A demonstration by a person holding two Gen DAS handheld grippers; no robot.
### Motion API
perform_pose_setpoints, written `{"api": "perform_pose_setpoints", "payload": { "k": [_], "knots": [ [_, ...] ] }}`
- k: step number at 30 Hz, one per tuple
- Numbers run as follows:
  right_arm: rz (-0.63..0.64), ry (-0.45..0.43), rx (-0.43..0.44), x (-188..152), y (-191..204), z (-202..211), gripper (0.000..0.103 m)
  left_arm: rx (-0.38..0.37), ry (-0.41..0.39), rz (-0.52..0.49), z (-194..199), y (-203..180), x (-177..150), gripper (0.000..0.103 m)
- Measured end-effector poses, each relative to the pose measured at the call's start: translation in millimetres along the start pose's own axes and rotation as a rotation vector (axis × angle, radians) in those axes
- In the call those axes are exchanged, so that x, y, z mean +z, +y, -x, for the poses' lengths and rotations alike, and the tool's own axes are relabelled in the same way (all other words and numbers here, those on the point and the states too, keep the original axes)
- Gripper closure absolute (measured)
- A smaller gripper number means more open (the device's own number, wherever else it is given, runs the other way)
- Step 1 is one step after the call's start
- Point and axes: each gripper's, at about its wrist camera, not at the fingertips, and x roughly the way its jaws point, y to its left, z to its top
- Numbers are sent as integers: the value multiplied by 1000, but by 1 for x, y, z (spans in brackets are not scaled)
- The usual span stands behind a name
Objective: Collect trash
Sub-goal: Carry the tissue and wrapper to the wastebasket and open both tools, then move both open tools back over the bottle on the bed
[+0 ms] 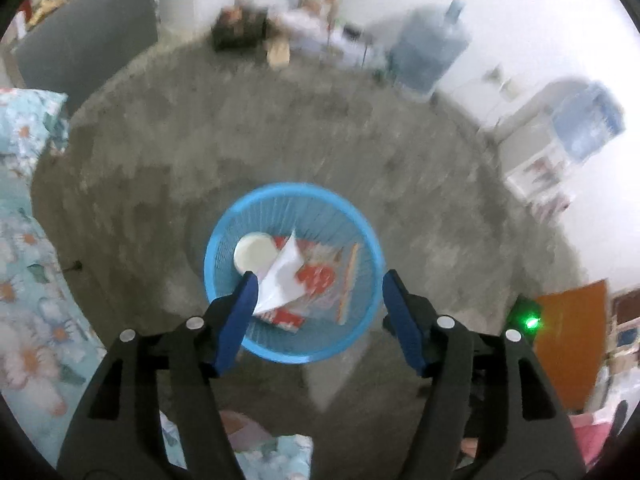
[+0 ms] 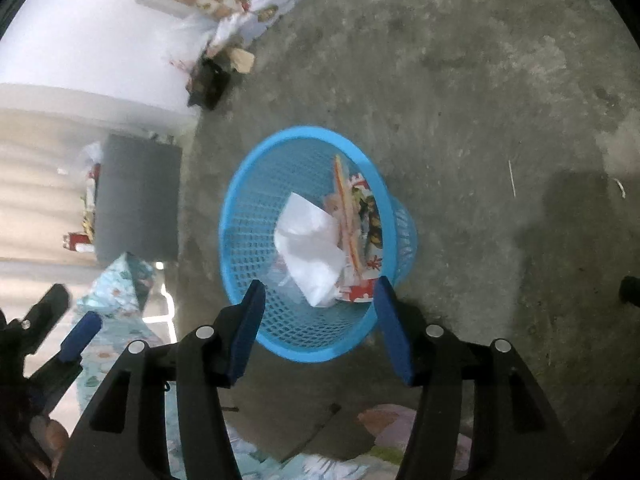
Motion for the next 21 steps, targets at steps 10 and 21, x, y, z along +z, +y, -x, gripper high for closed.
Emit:
{"api": "perform_pose_setpoints", "payload": {
  "k": [10,21],
  "knots": [
    [283,-168,109,-39,102,103,34,17,-365,30,188,10,-47,27],
    [656,-227,140,-137,209,166,18,202,-564,155,341,85,-182,20]
  ]
}}
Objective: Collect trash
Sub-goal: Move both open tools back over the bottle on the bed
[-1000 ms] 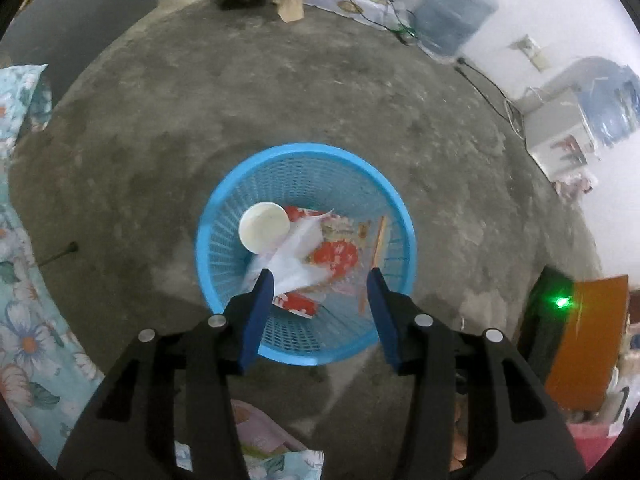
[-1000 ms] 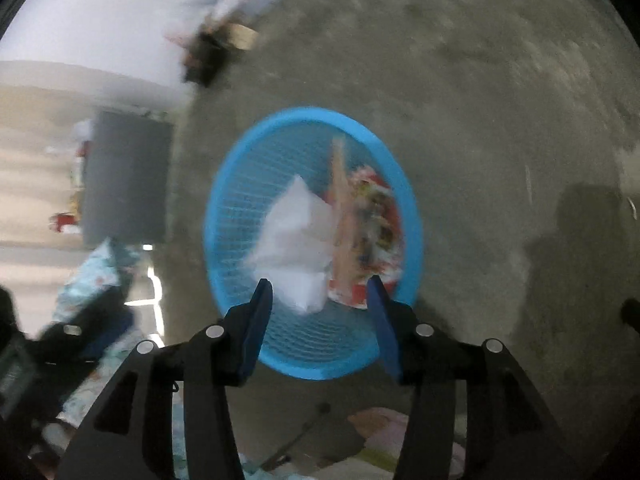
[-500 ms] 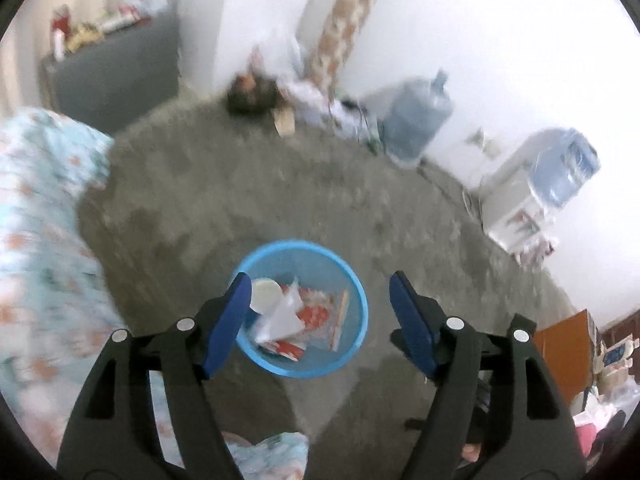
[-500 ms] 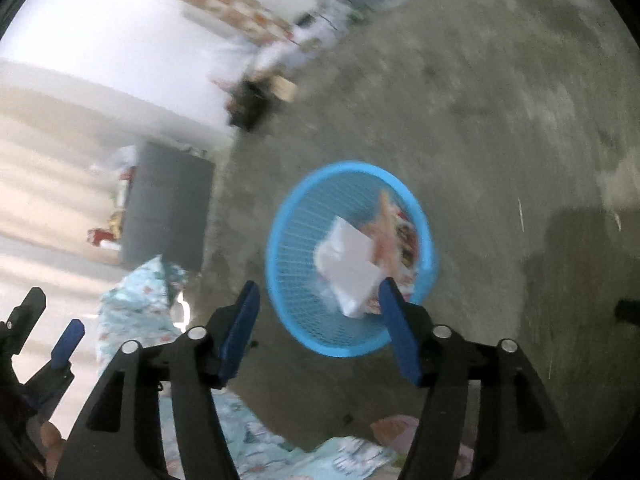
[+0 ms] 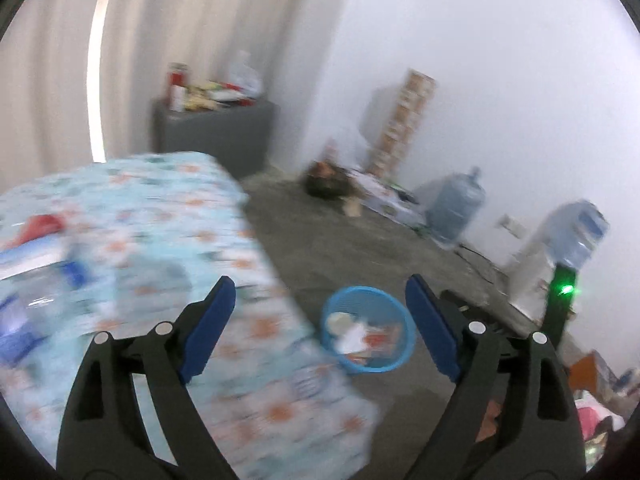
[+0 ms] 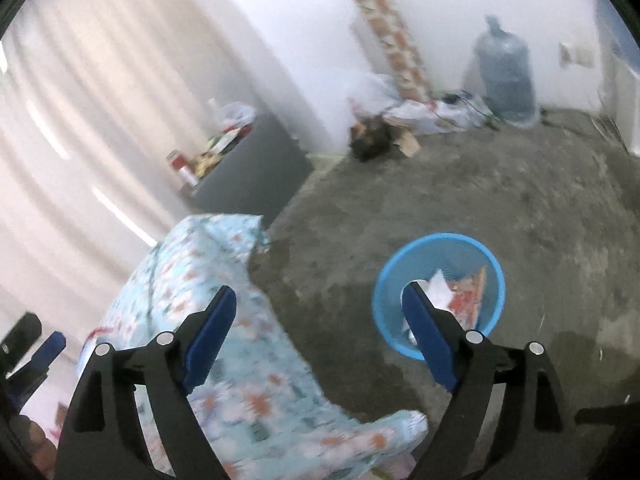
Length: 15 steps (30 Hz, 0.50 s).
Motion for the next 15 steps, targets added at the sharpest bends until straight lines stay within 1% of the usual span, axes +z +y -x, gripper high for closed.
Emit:
{"api": "perform_pose_setpoints", "payload": {
  "k": [1,3,5,10,13,15],
  "knots": [
    [23,1,-4,-3,12,2,16,26,-14,4,10,9,-3,20],
    [83,7,-22,-10,36,5,13,101,-42,25,38,35,-11,20],
    [130,24,-35,-18,58,6,12,142,-55,52,57,53,-16,20],
    [226,69,-10,-42,110,12,8,257,-108,120,112,101,-32,18],
    [310,72,-10,-60,139,17,7,299,-123,155,135,125,-43,18],
    [371,70,-30,-71,159,21,7,326,-132,178,147,139,-51,17]
  ]
}}
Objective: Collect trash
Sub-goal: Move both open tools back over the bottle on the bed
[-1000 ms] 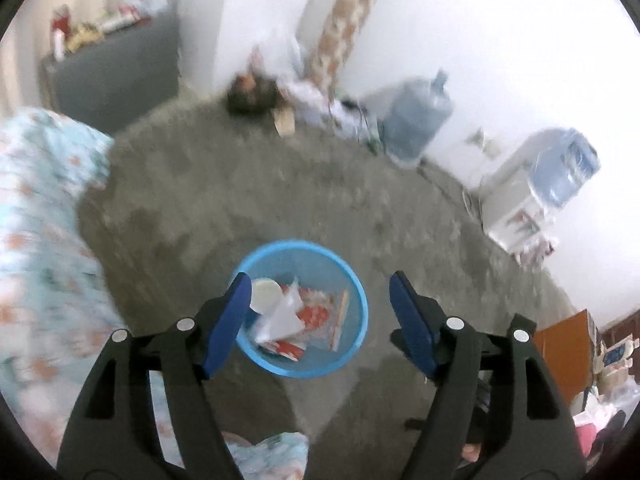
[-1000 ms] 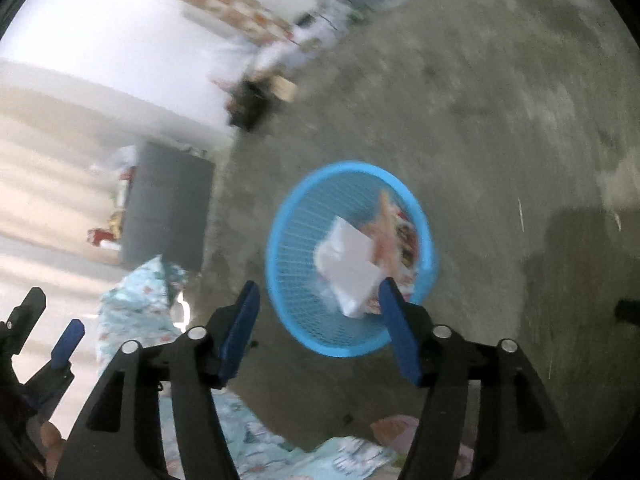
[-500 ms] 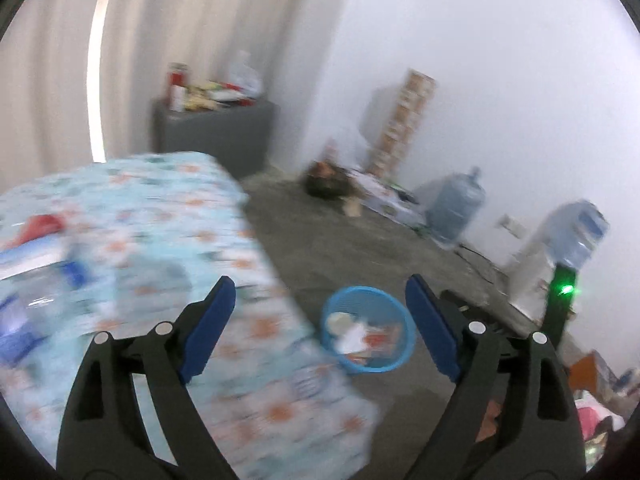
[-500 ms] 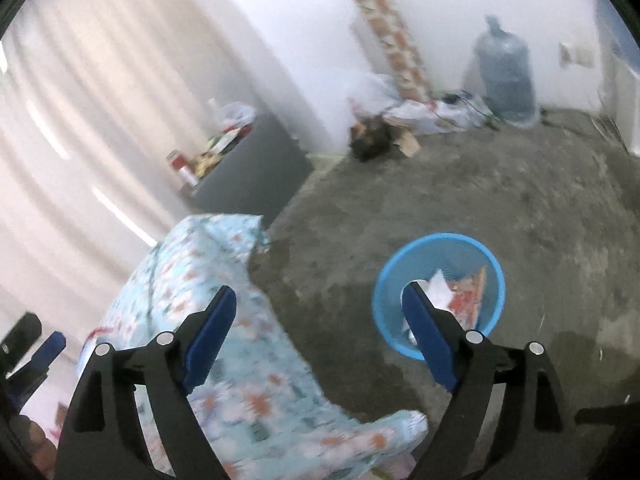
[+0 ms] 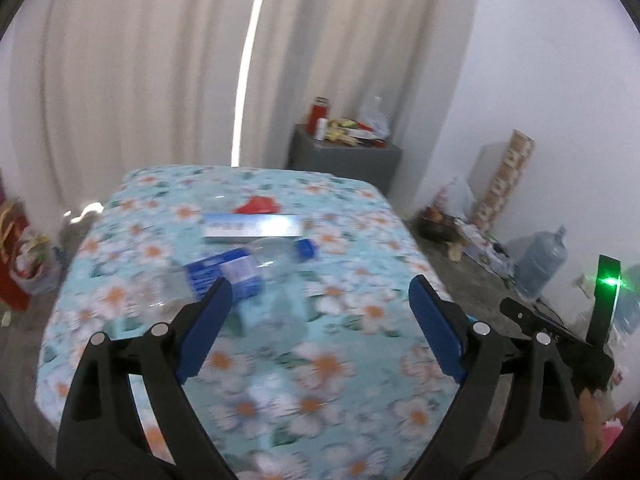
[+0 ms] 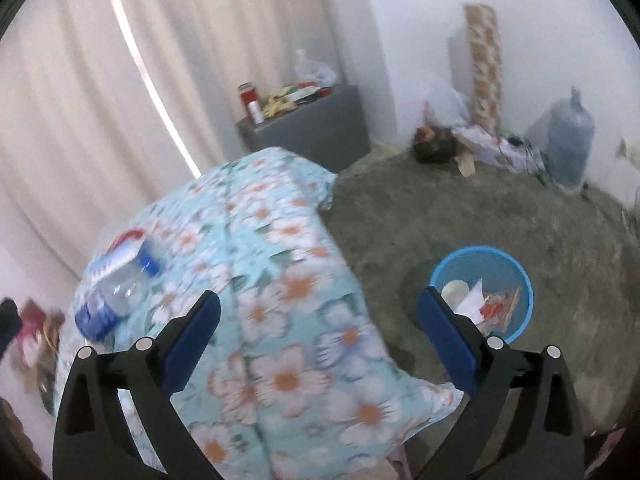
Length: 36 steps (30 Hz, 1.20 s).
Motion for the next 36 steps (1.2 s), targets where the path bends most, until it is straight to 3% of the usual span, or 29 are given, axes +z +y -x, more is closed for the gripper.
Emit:
{"api": "perform_pose_setpoints", "payload": {
  "k": [12,36],
  "knots": [
    [240,5,-53,-22,78,6,7,81,-2,93,9,58,-13,17],
    [223,81,16,-27,88,-9,7,102,21,102,2,70,-17,16]
  ]
}}
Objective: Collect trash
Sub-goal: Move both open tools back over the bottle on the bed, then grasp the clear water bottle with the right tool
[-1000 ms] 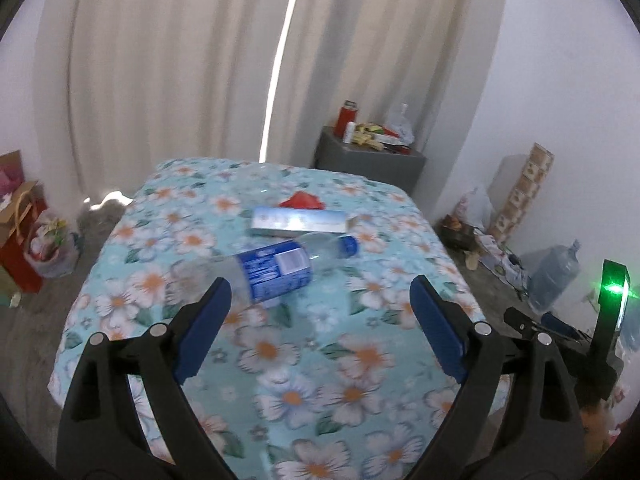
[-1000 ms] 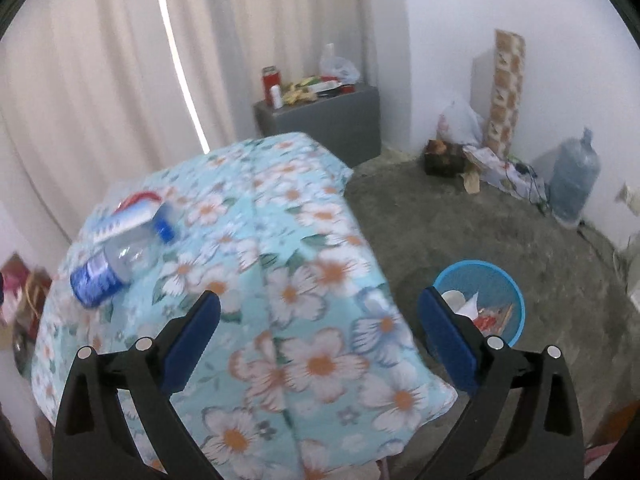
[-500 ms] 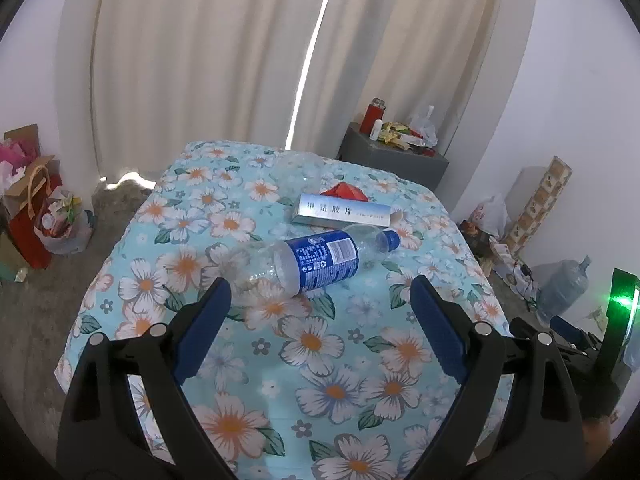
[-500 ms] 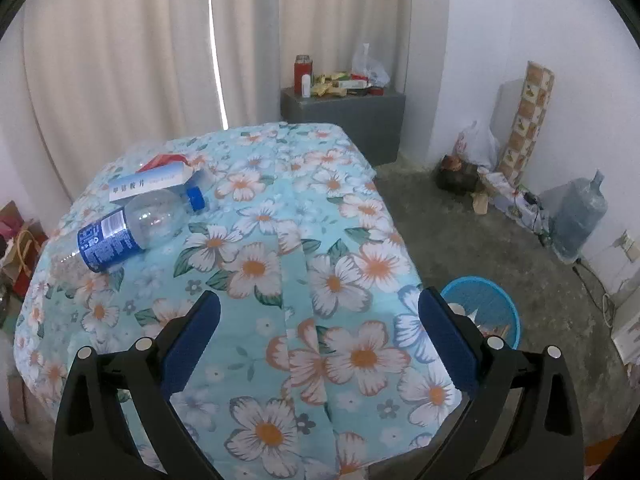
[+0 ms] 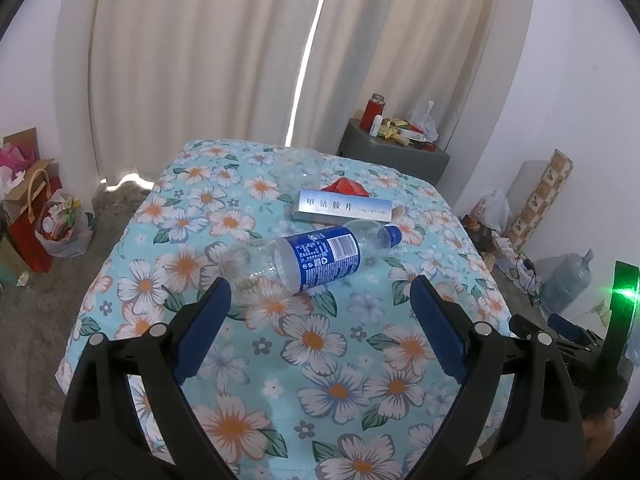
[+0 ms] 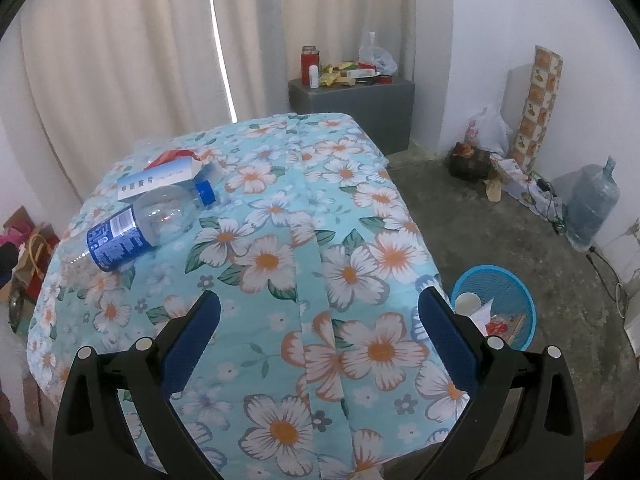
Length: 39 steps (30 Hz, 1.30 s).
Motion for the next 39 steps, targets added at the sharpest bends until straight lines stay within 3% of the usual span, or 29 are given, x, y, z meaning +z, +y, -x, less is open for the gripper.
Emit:
{"api": "perform_pose_setpoints", "payload": {
  "k": [11,16,20,23,25,28,33,39],
  "knots": [
    [-8,-2,33,1,-3,3,7,-1,1,-10,0,-4,-1,16],
    [-36,6,90,0,-7,3,7,1,2,-8,0,-4,-2,16],
    [-95,21,197,-2,-21,-1,7,15,4,-4,-2,-1,-3,16],
    [-256,59,346,-5,-49,-12,7,36,-6,16,-1,7,-7,16],
    [-405,139,456,-8,-67,-30,7,53,-12,38,0,15,-11,16],
    [-501,229,572,-12,-69,-51,7,71,-8,69,-2,29,-18,16],
    [-512,319,687,-9,-31,-72,7,93,17,99,-10,49,-28,16],
    [-484,403,773,8,48,-105,7,124,21,135,-16,77,-31,16]
  ]
}}
